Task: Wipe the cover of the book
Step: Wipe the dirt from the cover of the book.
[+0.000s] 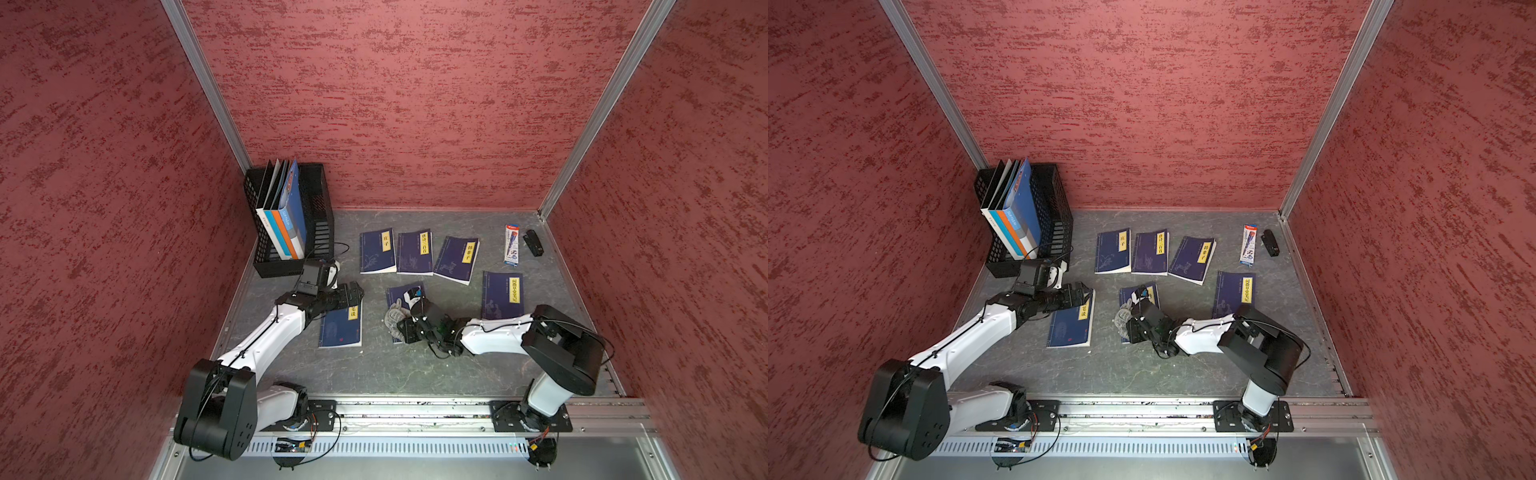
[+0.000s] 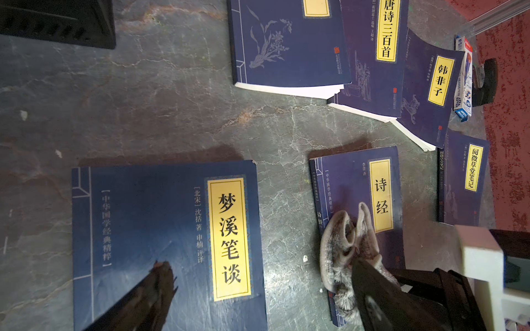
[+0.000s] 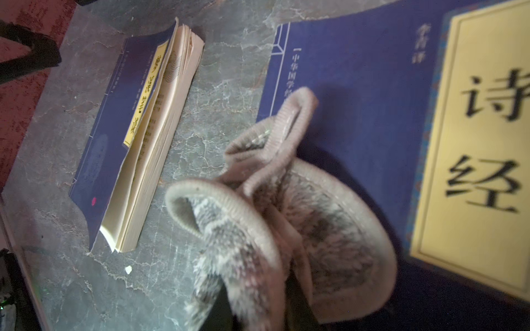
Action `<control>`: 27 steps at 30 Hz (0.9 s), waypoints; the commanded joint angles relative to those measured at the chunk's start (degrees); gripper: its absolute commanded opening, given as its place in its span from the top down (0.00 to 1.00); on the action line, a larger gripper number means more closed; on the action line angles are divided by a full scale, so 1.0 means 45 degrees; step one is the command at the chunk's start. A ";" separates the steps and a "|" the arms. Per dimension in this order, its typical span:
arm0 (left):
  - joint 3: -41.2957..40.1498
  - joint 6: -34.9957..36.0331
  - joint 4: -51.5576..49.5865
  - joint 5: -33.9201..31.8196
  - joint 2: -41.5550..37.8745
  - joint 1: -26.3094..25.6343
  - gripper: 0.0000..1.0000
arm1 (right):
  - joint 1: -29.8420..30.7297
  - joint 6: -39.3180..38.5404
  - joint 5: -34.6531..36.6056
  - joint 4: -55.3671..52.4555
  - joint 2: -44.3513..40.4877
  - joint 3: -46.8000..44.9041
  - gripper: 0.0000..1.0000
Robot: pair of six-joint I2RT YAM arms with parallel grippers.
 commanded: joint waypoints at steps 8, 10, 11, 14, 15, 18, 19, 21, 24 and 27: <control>0.0533 0.0263 -0.0045 -0.0305 0.0188 -0.0203 0.02 | -0.1444 -0.1508 0.0304 -0.2327 0.2884 0.2321 0.80; 0.0533 0.0253 -0.0021 -0.0354 0.0187 -0.0211 0.02 | -0.1918 -0.1791 0.0125 -0.2329 0.3261 0.2891 0.81; 0.0597 0.0236 -0.0072 -0.0354 0.0187 -0.0231 0.02 | -0.2080 -0.1912 0.0091 -0.2281 0.3386 0.3132 0.81; 0.0645 0.0243 -0.0133 -0.0394 0.0158 -0.0236 0.02 | -0.2409 -0.2208 -0.0116 -0.2074 0.3521 0.3476 0.81; 0.0630 0.0243 -0.0129 -0.0413 0.0130 -0.0237 0.02 | -0.2462 -0.2304 -0.0227 -0.1971 0.3503 0.3505 0.81; 0.0645 0.0238 -0.0117 -0.0438 0.0143 -0.0232 0.02 | -0.2533 -0.2536 -0.0467 -0.1691 0.3423 0.3395 0.81; 0.0665 0.0243 -0.0118 -0.0447 0.0148 -0.0224 0.02 | -0.2531 -0.2608 -0.0549 -0.1651 0.3397 0.3342 0.81; 0.0678 0.0266 -0.0138 -0.0451 0.0185 -0.0240 0.02 | -0.2541 -0.2652 -0.0834 -0.1676 0.3277 0.3162 0.81; 0.0707 0.0263 -0.0114 -0.0444 0.0207 -0.0242 0.02 | -0.2514 -0.2559 -0.1325 -0.1378 0.2712 0.2188 0.81; 0.0715 0.0233 -0.0071 -0.0487 0.0263 -0.0240 0.02 | -0.2390 -0.2354 -0.1759 -0.1141 0.1904 0.0988 0.81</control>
